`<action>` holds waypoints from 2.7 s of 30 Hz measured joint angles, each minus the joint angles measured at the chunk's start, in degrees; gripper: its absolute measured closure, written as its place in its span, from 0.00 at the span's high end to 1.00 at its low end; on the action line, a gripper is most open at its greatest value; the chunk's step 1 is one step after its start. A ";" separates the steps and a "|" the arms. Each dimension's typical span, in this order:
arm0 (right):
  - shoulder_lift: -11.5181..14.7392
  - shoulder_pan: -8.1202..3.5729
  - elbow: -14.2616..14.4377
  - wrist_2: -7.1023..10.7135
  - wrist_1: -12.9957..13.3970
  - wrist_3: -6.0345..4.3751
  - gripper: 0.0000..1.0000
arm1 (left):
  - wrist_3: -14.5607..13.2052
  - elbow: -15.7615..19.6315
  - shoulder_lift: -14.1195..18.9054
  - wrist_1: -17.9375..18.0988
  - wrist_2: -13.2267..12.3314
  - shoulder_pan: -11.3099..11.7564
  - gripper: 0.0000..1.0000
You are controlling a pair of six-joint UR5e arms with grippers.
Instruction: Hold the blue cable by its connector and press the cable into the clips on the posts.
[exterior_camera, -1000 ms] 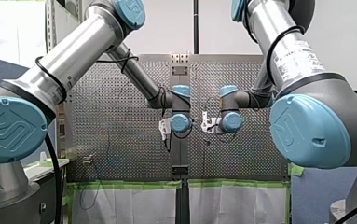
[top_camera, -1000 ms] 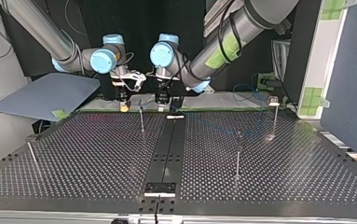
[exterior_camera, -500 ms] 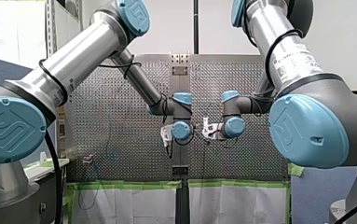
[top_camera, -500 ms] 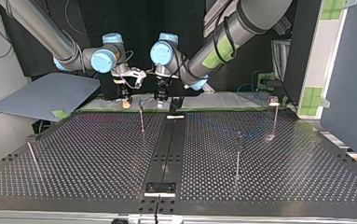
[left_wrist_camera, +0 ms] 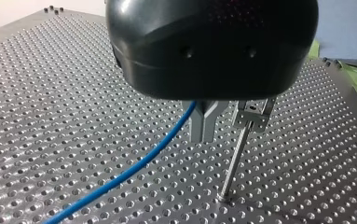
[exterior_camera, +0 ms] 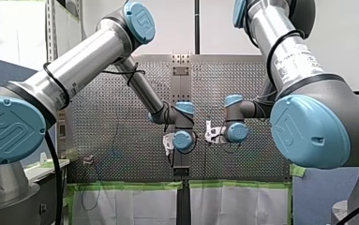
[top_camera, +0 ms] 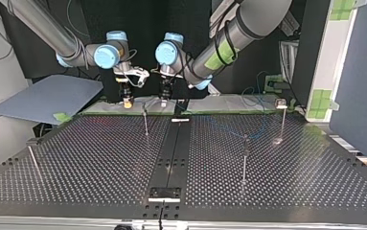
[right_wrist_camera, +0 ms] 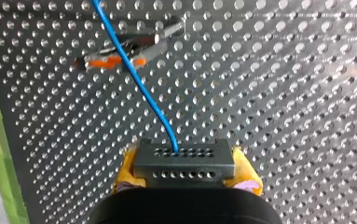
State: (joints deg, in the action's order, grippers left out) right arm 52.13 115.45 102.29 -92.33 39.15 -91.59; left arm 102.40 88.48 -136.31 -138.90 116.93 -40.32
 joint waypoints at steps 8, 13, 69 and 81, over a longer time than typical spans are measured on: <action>-2.97 -0.37 1.85 -1.63 4.16 -0.68 0.00 | -0.24 0.00 -0.03 0.47 -0.32 -0.04 0.02; -4.32 -0.82 2.00 -0.51 6.40 -1.53 0.00 | -0.36 0.00 -0.99 0.58 -0.17 -0.28 0.02; -8.50 -9.43 -0.05 11.92 9.40 -4.47 0.00 | -0.27 -6.23 -7.76 -2.33 4.50 -4.22 0.02; -8.43 -12.52 -1.64 17.88 9.82 -5.83 0.00 | -0.27 -6.42 -7.76 -2.73 3.53 -3.90 0.02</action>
State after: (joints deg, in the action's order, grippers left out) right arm 43.70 102.93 100.65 -74.45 48.98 -97.42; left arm 102.13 82.06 -144.07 -141.63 120.46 -44.23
